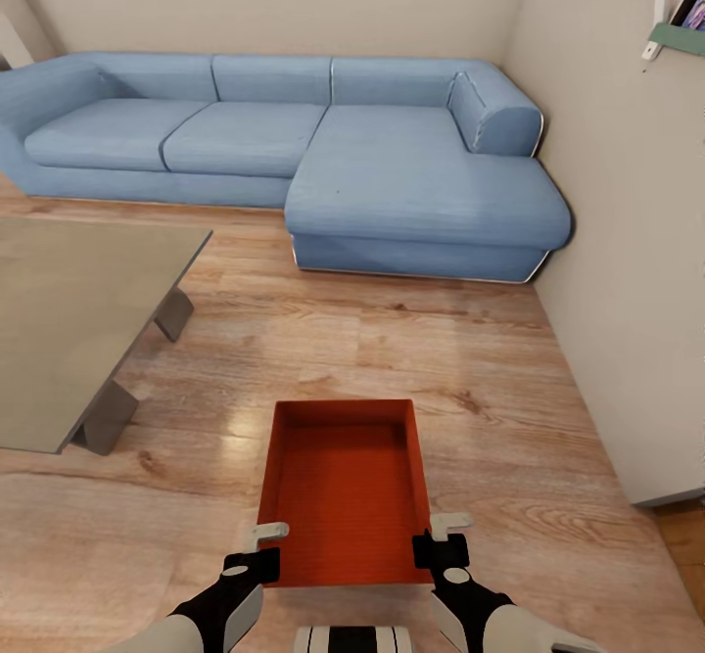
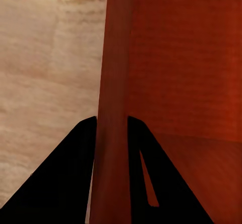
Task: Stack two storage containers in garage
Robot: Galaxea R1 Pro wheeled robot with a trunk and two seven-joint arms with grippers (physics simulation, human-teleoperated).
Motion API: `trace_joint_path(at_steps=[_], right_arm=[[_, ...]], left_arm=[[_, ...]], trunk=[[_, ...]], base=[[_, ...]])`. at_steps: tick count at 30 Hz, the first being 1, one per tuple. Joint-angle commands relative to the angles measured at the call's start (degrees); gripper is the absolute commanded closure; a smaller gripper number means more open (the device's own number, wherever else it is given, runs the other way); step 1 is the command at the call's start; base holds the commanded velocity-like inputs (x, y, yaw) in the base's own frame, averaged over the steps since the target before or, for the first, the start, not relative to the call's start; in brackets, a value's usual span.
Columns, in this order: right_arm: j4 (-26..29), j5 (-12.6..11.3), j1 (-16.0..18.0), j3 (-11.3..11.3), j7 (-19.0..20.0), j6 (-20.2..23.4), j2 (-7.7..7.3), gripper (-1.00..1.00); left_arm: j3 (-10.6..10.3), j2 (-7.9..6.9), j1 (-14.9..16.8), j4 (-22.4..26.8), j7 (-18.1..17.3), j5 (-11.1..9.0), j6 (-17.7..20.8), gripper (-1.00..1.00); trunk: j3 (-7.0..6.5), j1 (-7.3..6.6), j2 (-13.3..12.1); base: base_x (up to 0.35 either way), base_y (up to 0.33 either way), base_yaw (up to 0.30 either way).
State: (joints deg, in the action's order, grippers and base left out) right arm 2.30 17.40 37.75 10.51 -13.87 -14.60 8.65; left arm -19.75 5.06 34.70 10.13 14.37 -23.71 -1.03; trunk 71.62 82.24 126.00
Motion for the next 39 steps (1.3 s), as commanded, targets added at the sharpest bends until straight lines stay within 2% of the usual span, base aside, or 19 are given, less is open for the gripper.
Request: trace_joint_path(at_steps=[1,39], right_arm=[[0.0,-0.1,0.0,1.6,-0.5,-0.3,-0.10,1.00],[0.0,-0.1,0.0,1.5,-0.5,-0.4,-0.04,1.00]], left_arm=[[0.1,-0.06,0.0,0.0,0.7,-0.1,-0.1,1.00],[0.1,-0.14,0.0,0.0,0.6,-0.1,-0.1,1.00]], trunk=[[-0.15,-0.23,-0.4],[-6.97,-8.58,-15.6]], base=[[0.000,0.000,0.000],[0.000,0.000,0.000]])
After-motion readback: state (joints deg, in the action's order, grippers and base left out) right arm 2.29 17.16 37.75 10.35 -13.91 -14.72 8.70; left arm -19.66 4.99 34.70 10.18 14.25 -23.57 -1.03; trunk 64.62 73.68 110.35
